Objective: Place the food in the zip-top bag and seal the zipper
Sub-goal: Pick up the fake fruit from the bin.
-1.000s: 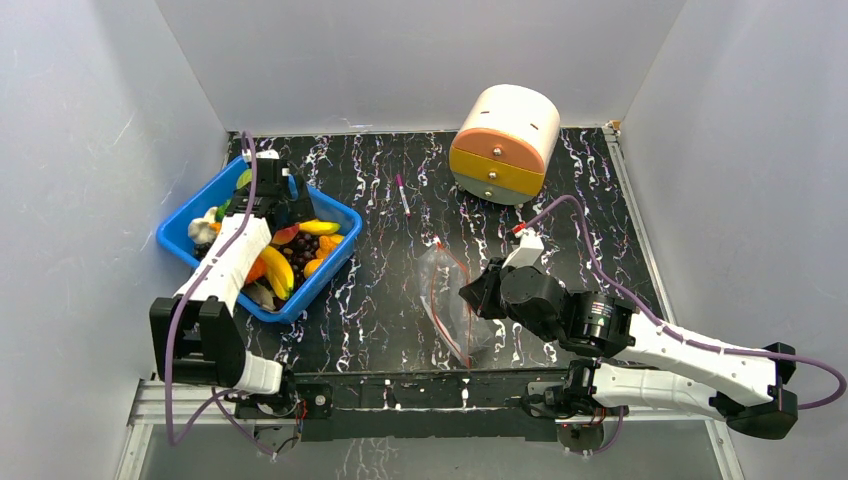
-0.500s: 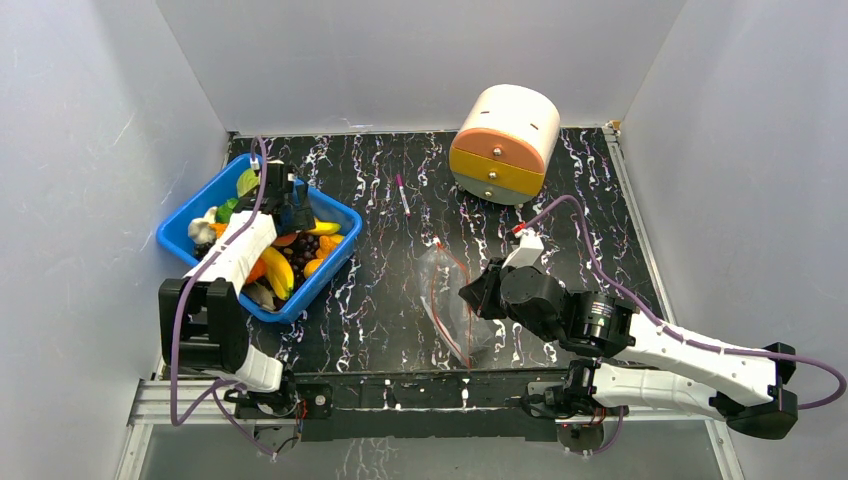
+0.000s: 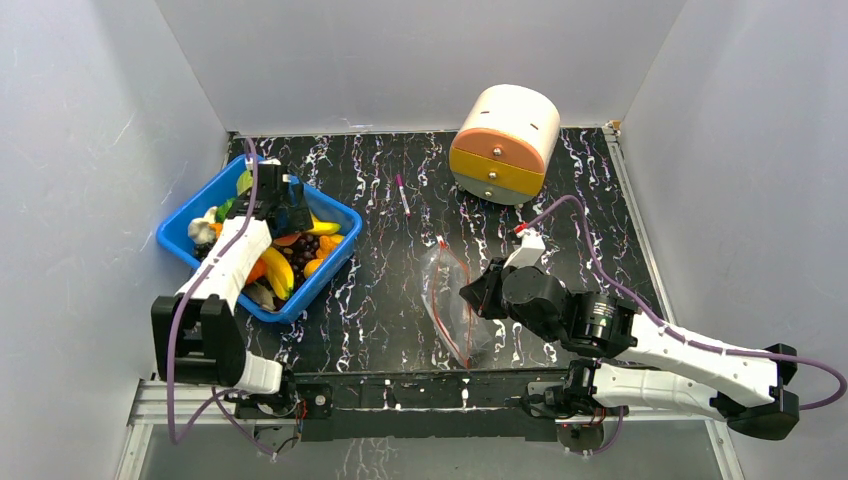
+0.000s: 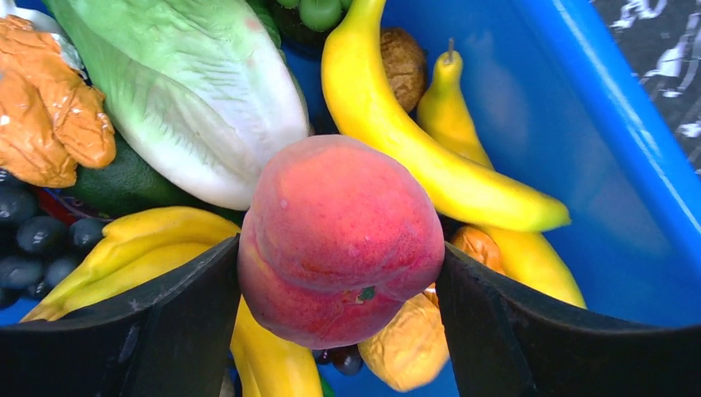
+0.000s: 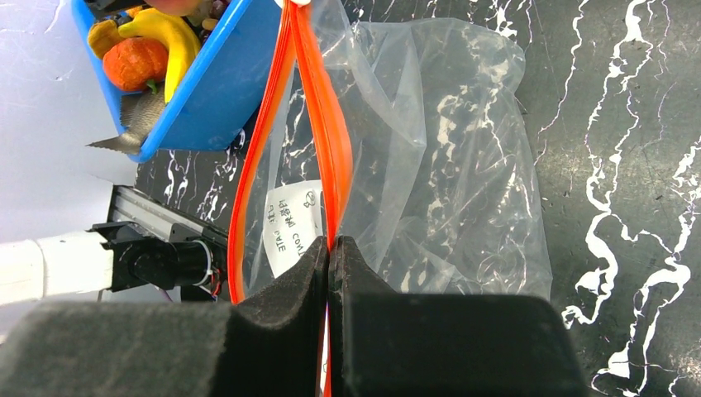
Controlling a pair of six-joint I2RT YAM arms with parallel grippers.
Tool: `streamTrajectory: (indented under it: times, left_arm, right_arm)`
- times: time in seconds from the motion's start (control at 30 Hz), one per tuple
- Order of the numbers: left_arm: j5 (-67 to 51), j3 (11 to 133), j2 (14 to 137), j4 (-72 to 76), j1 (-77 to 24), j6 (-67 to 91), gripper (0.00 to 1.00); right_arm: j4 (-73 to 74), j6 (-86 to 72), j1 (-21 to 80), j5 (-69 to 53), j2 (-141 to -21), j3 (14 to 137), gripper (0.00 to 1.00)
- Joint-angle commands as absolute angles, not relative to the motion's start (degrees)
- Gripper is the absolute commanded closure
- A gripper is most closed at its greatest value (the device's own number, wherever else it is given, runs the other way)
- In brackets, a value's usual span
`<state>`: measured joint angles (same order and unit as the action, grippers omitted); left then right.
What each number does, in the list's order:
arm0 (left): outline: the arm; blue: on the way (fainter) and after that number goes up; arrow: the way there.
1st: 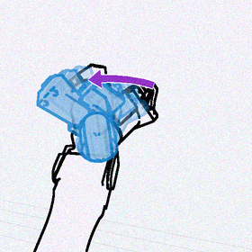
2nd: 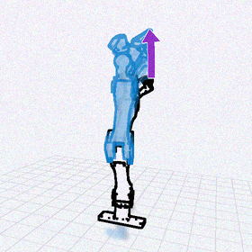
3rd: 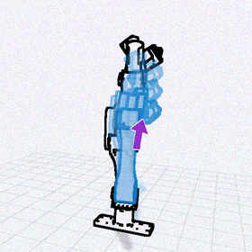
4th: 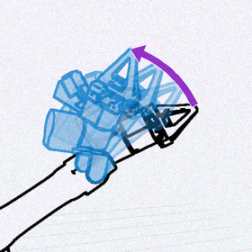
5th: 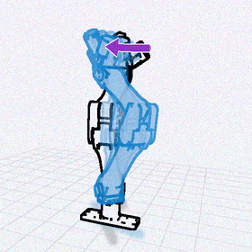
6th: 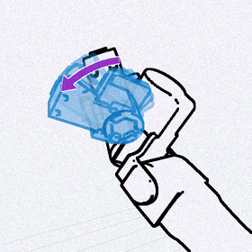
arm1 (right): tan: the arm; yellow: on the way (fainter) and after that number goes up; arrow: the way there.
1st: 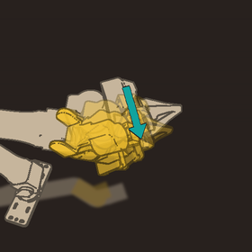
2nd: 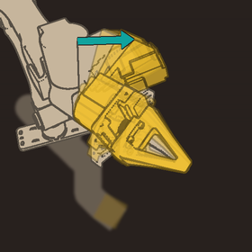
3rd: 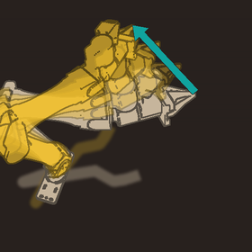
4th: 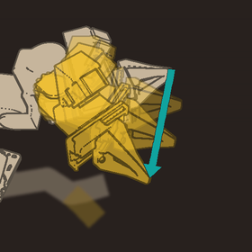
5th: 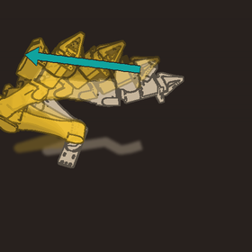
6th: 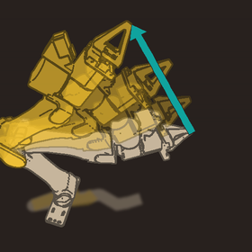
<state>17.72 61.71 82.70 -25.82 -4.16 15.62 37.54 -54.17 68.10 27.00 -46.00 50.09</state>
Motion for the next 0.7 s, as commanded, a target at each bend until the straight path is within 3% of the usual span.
streamTrajectory:
  times: [0.0,0.3,0.67]
  left_arm:
    - [13.86,61.79,74.50,-29.24,-4.00,16.61,0.46]
    - [-1.14,63.90,66.89,-34.04,-3.96,18.03,0.52]
    - [-34.79,60.16,56.28,-35.89,-4.05,20.91,0.57]
  right_arm:
    - [35.68,-55.21,67.76,27.25,-46.10,51.12,1.00]
    - [33.23,-56.71,67.74,26.52,-47.64,50.33,1.00]
    - [29.58,-59.07,67.76,29.29,-48.84,49.71,1.00]
